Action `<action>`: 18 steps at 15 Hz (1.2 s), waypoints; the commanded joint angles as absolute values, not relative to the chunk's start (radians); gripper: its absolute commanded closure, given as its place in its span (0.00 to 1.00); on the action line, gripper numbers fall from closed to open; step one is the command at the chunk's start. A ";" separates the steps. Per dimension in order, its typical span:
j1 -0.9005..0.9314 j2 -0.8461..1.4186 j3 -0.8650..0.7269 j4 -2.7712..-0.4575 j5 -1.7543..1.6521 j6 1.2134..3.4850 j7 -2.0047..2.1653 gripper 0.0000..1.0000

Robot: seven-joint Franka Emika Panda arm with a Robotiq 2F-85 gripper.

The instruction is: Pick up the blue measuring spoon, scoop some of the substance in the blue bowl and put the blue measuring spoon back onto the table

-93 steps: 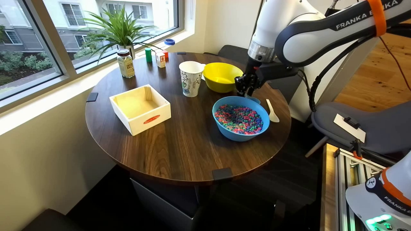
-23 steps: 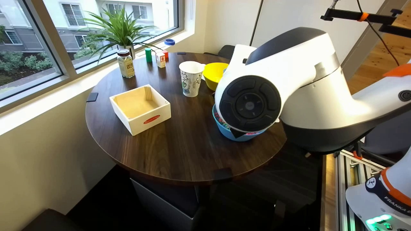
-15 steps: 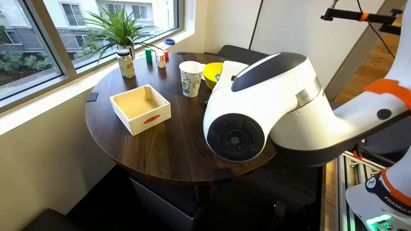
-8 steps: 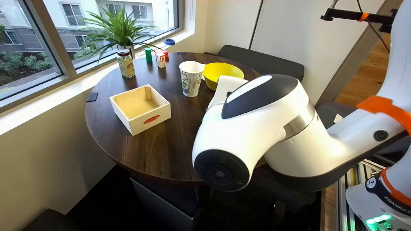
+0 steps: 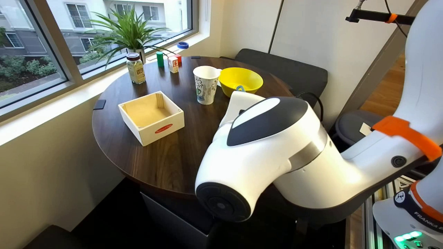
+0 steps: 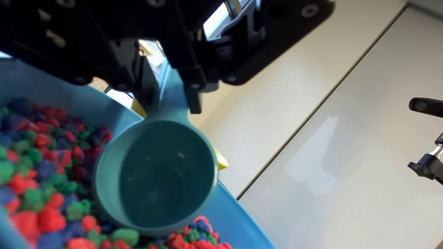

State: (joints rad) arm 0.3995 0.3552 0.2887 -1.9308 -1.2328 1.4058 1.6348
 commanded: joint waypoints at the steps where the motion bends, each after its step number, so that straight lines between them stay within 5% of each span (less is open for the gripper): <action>1: 0.406 0.392 0.293 -1.891 -1.227 1.397 1.667 0.94; 18: 0.382 0.360 0.312 -1.868 -1.125 1.508 1.786 0.94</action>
